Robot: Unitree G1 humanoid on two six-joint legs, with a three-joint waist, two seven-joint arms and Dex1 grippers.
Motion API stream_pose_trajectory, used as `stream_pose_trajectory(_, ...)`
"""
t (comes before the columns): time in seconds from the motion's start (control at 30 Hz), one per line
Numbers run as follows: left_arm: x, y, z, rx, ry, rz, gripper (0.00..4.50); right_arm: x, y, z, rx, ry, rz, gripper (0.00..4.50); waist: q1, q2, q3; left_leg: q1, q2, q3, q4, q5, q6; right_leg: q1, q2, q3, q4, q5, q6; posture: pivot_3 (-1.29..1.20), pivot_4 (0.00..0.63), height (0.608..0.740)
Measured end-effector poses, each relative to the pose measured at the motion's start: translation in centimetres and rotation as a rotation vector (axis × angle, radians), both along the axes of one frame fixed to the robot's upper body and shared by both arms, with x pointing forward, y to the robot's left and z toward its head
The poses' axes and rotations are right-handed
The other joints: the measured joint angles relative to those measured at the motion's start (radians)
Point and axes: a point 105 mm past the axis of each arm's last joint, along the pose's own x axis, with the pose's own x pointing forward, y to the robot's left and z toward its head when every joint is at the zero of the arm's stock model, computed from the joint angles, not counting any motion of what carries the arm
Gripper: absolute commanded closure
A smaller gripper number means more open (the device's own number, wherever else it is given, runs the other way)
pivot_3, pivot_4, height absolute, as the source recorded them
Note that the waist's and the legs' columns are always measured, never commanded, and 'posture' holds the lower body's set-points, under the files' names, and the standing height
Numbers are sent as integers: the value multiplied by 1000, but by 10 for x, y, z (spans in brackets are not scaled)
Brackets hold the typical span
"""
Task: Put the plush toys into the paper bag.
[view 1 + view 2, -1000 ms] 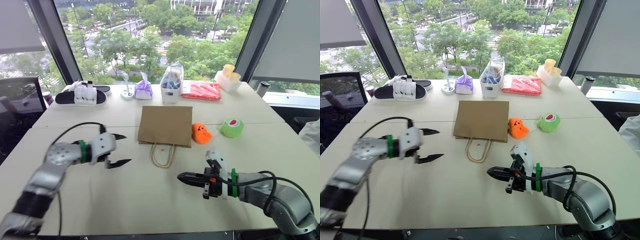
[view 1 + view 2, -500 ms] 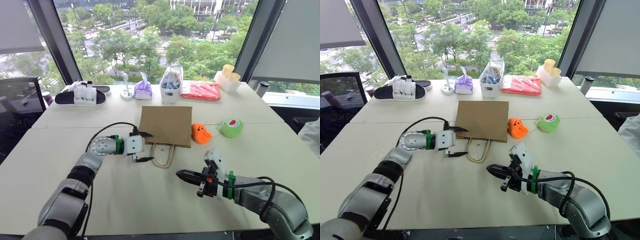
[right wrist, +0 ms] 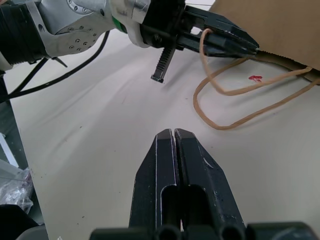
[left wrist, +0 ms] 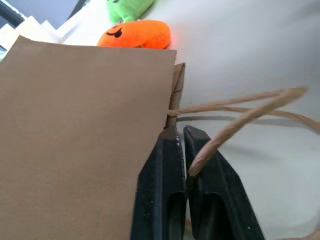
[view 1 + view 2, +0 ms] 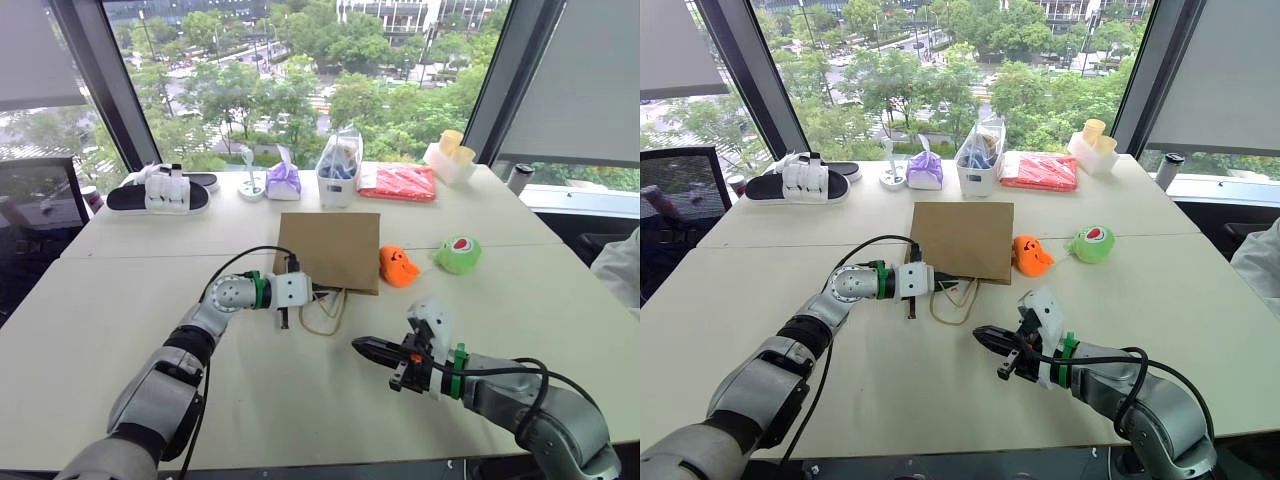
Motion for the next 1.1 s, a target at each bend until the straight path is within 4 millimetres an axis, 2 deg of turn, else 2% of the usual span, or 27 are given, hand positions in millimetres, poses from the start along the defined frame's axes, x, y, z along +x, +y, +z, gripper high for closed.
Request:
stream_pose_trajectory(0.1,3,2,6,-55,90,28,4488,1,2,-1,-19,-29,-4,4500,-8,0,0,0,0,0,1,-1,1,0,0,0,0,0,0,0,150,740)
stream_pose_trajectory(0.2,8,-1,37,-229,186,76,4488,10,9,0,-31,-92,-20,4500,-14,0,0,-1,0,-1,3,-1,1,0,1,0,1,0,0,0,150,740)
stream_pose_trajectory(0.3,2,-3,61,-323,260,79,4488,18,18,-1,-59,-151,-12,4500,-25,-1,0,0,1,-1,4,0,0,1,1,0,2,0,0,0,150,740)
stream_pose_trajectory(0.4,-14,1,62,-331,380,103,4488,32,31,-9,-69,-199,-37,4500,-40,-1,0,0,2,-1,4,2,-3,0,3,1,2,0,0,0,150,740)
stream_pose_trajectory(0.5,-25,3,59,-303,532,192,4488,55,38,-16,-111,-246,-102,4500,-38,0,0,0,2,-2,4,2,-3,-1,4,2,3,0,0,0,150,740)
stream_pose_trajectory(0.6,-38,-1,69,-320,655,247,4488,79,42,-21,-174,-299,-161,4500,-31,0,0,0,2,-2,4,2,-4,0,4,3,3,0,0,0,150,740)
stream_pose_trajectory(0.7,-54,-11,82,-362,783,231,4488,93,46,-22,-194,-334,-181,4500,-31,-1,0,0,2,-2,5,2,-5,-1,4,4,3,0,0,0,150,740)
stream_pose_trajectory(0.83,-67,-16,99,-376,892,220,4488,100,51,-27,-213,-356,-175,4500,-36,0,0,0,2,-2,4,2,-6,-2,4,4,3,0,0,0,150,740)
stream_pose_trajectory(0.93,-74,-21,104,-387,981,207,4488,104,53,-30,-239,-368,-179,4500,-36,-1,0,0,2,-2,4,2,-7,-2,4,4,3,0,0,0,150,740)
stream_pose_trajectory(1.0,-74,-23,107,-409,1016,214,4488,107,53,-33,-254,-373,-193,4500,-36,-1,0,0,2,-2,4,2,-7,-2,4,5,3,0,-1,0,150,740)
stream_pose_trajectory(1.1,-64,-20,109,-479,1071,260,4488,110,53,-42,-281,-365,-208,4500,-36,-1,0,1,2,-1,4,3,-8,-2,4,5,3,0,-1,0,150,740)
